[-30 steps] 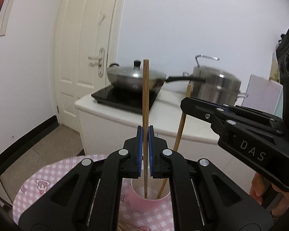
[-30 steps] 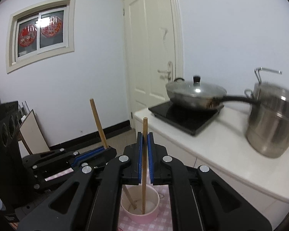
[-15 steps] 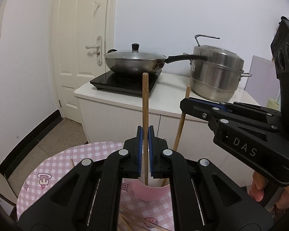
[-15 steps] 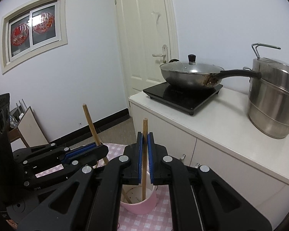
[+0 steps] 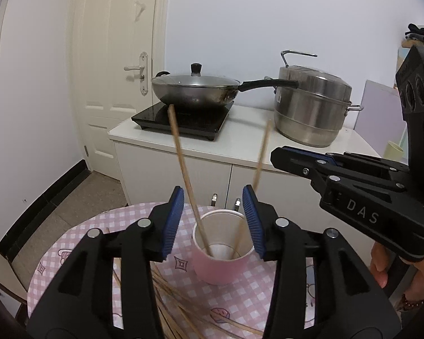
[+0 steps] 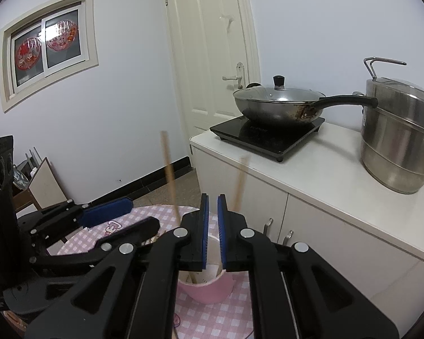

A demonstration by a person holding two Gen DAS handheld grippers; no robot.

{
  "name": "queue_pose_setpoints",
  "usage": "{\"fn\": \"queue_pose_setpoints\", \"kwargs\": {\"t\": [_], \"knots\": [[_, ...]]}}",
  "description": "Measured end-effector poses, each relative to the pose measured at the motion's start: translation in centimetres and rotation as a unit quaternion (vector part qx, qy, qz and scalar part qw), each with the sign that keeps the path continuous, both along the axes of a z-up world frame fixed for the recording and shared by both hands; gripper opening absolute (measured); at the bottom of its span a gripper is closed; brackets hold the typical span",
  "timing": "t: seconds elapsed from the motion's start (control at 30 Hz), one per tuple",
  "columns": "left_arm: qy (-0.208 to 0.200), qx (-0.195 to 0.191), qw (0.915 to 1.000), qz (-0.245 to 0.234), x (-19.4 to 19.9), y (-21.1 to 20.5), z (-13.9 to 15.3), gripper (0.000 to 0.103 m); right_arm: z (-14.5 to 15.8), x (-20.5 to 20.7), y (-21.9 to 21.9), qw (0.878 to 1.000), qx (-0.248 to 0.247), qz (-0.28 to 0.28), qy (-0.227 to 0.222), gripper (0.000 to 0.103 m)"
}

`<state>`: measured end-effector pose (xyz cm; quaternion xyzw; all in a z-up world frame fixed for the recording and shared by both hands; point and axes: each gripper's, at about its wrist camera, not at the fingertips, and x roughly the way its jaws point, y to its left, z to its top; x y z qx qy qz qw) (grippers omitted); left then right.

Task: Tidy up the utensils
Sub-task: 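Lower the chopsticks into the pink cup and open both tools, then move both tools back down to the remaining chopsticks on the table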

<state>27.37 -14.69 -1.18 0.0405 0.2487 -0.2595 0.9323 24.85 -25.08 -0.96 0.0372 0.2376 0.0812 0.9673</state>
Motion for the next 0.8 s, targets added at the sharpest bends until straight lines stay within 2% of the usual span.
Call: {"fn": "queue_pose_setpoints", "kwargs": {"t": [0.2,0.4,0.8], "knots": [[-0.004,0.004,1.0000,0.006,-1.2,1.2,0.5,0.045,0.2,-1.7,0.3,1.000,-0.001,0.004,-0.003,0.018],[-0.005,0.027,0.9994,0.023,-2.8,3.8,0.5,0.051,-0.3,-3.2,2.5,0.999,-0.011,0.033,0.003,0.019],[0.063,0.042,0.9947,0.069,-3.1,10.5,-3.3,0.051,-4.2,-2.1,10.1,0.992,-0.029,0.110,0.057,0.019]]}}
